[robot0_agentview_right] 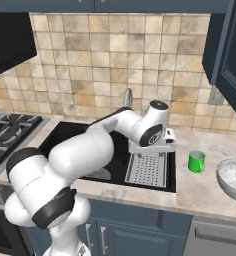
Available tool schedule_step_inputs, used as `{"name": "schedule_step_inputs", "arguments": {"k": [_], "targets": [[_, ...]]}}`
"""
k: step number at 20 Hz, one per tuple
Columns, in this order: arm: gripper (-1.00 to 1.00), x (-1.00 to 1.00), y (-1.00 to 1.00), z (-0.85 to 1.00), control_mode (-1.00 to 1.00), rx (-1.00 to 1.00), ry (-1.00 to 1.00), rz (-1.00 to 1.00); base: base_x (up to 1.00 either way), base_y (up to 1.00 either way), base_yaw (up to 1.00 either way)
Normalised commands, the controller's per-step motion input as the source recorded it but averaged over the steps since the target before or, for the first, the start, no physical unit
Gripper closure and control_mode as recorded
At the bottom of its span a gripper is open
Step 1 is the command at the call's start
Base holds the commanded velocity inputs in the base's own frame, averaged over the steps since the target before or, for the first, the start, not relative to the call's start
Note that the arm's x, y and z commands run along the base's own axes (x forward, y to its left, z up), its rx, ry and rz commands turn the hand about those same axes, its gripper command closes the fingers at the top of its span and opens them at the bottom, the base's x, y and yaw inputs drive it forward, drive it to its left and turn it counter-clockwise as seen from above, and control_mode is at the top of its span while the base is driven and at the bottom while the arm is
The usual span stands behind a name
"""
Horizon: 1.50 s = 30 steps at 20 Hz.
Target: Pick the mug and place it in the sink. Pick the bowl and place it in the open cabinet and then close the cabinet.
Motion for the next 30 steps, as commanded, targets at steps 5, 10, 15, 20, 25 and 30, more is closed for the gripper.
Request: {"name": "schedule_step_inputs", "arguments": {"k": [5,10,15,20,25,30], "targets": [[-1.00,0.24,-0.51,-0.16,-1.00,0.04,0.10,0.00,0.00,0.00,0.00],[-1.00,0.27,-0.44,-0.22,-1.00,0.01,0.08,0.00,0.00,0.00,0.00],[-1.00,0.27,-0.38,-0.24,-1.00,0.00,0.10,0.00,0.00,0.00,0.00],[-1.00,0.20,-0.34,-0.27,-1.00,0.00,0.08,0.00,0.00,0.00,0.00],[-1.00,0.20,-0.37,-0.25,-1.00,0.00,0.05,0.00,0.00,0.00,0.00],[-1.00,0.06,-0.30,-0.03,-1.00,0.02,0.01,0.00,0.00,0.00,0.00]]}}
